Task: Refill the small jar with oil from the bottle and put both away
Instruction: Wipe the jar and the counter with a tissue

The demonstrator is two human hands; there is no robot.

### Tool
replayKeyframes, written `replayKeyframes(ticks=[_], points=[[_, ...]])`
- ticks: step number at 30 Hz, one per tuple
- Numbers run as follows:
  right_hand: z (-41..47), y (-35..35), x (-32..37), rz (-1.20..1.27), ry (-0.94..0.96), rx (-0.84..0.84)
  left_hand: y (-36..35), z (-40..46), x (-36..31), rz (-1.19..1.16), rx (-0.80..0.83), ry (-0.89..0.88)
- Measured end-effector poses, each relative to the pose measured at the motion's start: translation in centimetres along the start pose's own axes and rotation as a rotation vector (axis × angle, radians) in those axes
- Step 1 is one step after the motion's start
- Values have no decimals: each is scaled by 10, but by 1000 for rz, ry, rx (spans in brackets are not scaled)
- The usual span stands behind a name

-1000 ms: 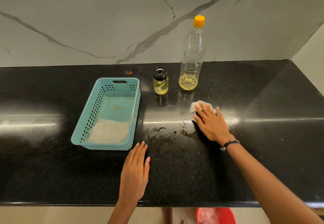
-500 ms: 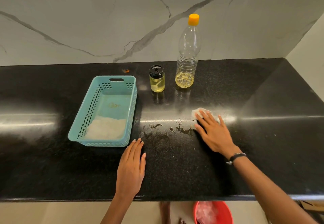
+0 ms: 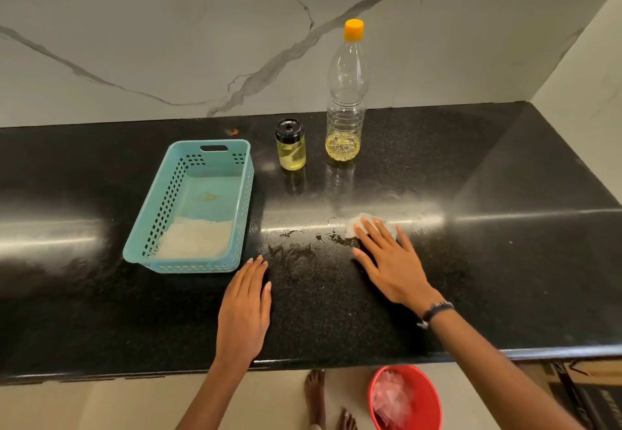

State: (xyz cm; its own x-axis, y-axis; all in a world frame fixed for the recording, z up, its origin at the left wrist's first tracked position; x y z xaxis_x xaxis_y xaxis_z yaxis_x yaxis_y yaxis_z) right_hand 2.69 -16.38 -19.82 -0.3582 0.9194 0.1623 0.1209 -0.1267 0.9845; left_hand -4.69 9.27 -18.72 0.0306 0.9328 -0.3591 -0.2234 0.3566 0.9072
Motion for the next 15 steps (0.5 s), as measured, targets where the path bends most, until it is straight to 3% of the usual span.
replayKeyframes(ticks=[5,9,15], points=[[-13,10,-49,-14,-136,-9,0,0,-2,-1,-7,-2],[25,14,-42,69,-209,18,0,2,-1,1,-11,-3],[5,-1,22,149,3,5,1,1,0,6,-12,4]])
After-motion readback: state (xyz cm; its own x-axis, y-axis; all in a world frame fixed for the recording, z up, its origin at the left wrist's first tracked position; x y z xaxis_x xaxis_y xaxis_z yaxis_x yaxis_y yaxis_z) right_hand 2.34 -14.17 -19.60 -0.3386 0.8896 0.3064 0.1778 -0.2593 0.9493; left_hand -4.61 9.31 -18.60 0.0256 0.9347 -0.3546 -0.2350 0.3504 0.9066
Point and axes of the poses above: each hand's wrist, its own z-axis towards the middle knuckle, its own y-axis out of the back of the hand, x = y × z, the point moved 8 cm from there along z, towards the middle knuckle, and after that the axes turned 7 degrees about y, right-handed, at the moved point
